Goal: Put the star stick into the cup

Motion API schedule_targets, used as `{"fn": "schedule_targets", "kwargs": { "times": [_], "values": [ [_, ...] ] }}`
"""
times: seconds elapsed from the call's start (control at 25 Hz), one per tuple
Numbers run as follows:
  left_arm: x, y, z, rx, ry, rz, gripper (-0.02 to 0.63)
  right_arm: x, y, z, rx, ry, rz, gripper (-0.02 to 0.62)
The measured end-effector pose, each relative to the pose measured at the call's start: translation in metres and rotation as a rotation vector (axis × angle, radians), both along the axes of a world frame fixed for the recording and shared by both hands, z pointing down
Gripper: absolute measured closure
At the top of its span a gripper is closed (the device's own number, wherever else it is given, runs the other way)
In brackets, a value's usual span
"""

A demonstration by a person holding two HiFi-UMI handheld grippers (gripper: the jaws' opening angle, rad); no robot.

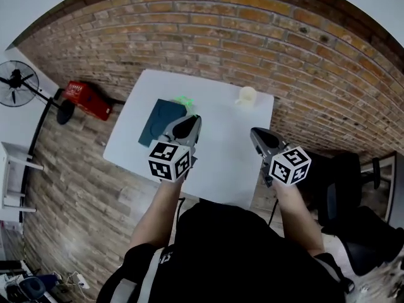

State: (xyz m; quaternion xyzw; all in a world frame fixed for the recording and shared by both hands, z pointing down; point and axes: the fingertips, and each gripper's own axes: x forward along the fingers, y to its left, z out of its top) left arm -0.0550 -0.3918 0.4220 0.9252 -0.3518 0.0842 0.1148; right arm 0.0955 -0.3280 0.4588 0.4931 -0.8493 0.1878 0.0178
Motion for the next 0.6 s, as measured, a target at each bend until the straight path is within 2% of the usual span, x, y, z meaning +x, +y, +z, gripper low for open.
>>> {"fn": "schedule_targets", "kwargs": {
  "times": [0.2, 0.4, 0.6],
  "values": [
    [0.009, -0.038, 0.006, -0.002, 0.009, 0.097, 0.584, -0.002, -0.04, 0.005, -0.012, -0.009, 0.096, 0.595],
    [0.021, -0.07, 0.012, -0.005, 0.025, 0.17, 0.584, -0.009, -0.051, 0.013, -0.036, 0.022, 0.134, 0.595],
    [0.053, -0.093, 0.019, -0.017, 0.023, 0.215, 0.584, 0.022, -0.05, 0.023, -0.068, 0.039, 0.192, 0.595]
  ]
}}
